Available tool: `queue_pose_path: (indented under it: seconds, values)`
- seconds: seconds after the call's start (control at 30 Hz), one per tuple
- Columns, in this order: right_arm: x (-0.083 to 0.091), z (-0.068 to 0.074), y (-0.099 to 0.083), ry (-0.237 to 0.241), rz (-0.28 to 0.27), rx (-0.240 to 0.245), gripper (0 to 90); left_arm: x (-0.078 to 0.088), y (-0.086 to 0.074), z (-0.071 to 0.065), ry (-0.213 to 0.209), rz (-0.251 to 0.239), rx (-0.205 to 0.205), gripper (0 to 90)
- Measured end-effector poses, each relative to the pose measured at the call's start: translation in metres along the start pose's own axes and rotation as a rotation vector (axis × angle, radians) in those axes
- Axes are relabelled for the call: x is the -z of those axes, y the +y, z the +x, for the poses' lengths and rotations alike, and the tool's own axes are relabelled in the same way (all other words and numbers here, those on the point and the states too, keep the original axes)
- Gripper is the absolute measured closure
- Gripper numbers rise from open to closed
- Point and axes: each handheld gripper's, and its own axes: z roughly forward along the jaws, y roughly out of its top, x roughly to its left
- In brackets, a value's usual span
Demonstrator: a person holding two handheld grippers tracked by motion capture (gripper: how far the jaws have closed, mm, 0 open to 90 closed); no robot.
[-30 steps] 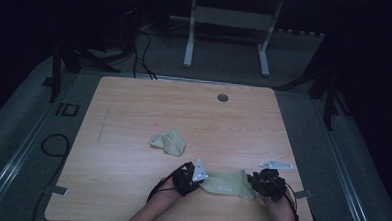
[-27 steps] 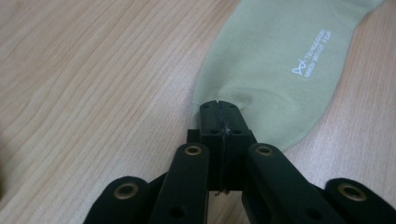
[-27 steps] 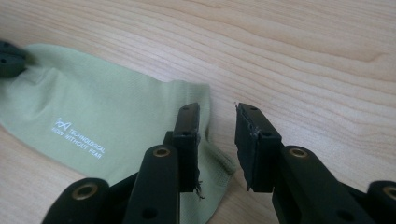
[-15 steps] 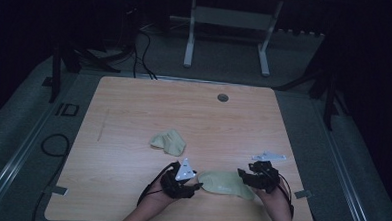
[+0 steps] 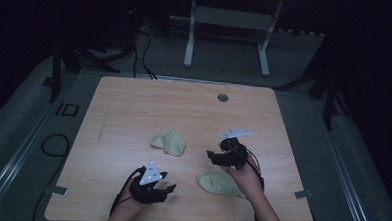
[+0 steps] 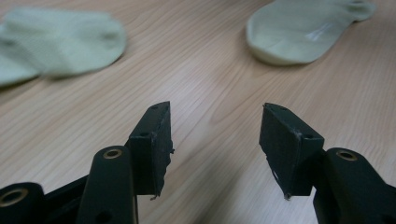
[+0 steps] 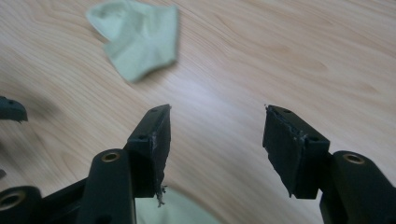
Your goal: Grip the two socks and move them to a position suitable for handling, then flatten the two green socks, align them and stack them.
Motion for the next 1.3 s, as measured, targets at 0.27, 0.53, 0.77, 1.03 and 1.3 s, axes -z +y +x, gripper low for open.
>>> queue_pose_path:
  seconds: [0.27, 0.53, 0.77, 1.03, 1.3]
  values:
    - [-0.031, 0.030, 0.032, 0.035, 0.016, 0.045, 40.7, 0.013, -0.007, 0.006, 0.029, -0.014, 0.012, 39.9]
    - [-0.079, 0.060, 0.069, 0.066, 0.043, 0.058, 38.7, 0.015, -0.009, 0.007, 0.028, -0.012, 0.009, 35.4]
    - [-0.110, 0.077, 0.080, 0.067, 0.086, 0.052, 37.4, 0.017, -0.011, 0.010, 0.024, -0.012, 0.021, 35.5]
    - [-0.143, 0.081, 0.089, -0.031, 0.130, 0.046, 40.8, 0.016, -0.012, 0.010, 0.037, 0.001, 0.008, 35.5]
    - [-0.161, 0.085, 0.086, -0.037, 0.193, 0.064, 48.2, 0.014, -0.014, 0.009, 0.028, 0.009, 0.010, 35.5]
